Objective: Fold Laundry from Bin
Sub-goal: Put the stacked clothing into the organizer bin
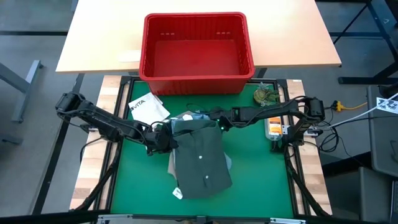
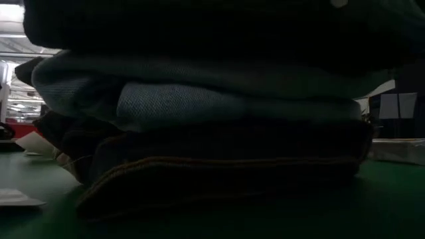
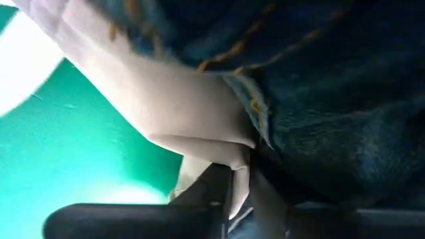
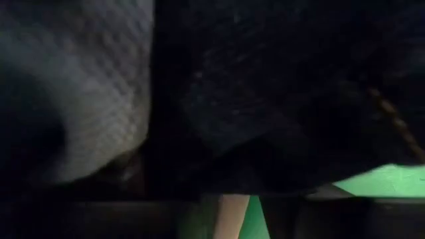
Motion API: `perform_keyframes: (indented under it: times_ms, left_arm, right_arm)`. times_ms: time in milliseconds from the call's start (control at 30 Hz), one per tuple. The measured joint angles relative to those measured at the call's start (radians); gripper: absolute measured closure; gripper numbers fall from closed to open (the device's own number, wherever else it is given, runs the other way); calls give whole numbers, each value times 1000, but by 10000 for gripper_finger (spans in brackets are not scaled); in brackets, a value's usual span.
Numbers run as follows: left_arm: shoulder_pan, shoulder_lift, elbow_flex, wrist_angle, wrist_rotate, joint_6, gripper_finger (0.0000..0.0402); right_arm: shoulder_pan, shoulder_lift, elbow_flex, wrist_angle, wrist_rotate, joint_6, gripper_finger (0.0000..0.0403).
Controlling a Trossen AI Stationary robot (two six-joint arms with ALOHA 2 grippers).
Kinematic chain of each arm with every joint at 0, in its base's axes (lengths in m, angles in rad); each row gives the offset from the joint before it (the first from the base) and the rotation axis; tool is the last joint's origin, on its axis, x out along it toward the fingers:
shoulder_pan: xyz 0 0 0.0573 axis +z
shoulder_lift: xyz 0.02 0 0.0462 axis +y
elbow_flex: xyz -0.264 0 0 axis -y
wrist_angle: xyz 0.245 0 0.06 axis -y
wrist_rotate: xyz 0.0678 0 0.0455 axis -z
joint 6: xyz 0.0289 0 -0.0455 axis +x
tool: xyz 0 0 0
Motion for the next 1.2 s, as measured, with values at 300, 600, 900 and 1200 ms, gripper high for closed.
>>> perform_keyframes:
  times_ms: [300, 600, 900, 1200]
  left_arm:
    - [44, -7, 0, -76, 108, 197, 291]
    - [54, -123, 0, -216, 126, 274, 303]
    - [24, -291, 0, -305, 102, 273, 320]
    - [-50, -386, -2, -23, -59, 378, 321]
  right_arm:
    - [-1, -2, 0, -54, -1, -78, 242]
    - [-107, -53, 30, -239, -11, -154, 241]
    - [-165, -130, 30, -391, 53, -267, 242]
    - [-164, -215, 29, -577, 186, -305, 242]
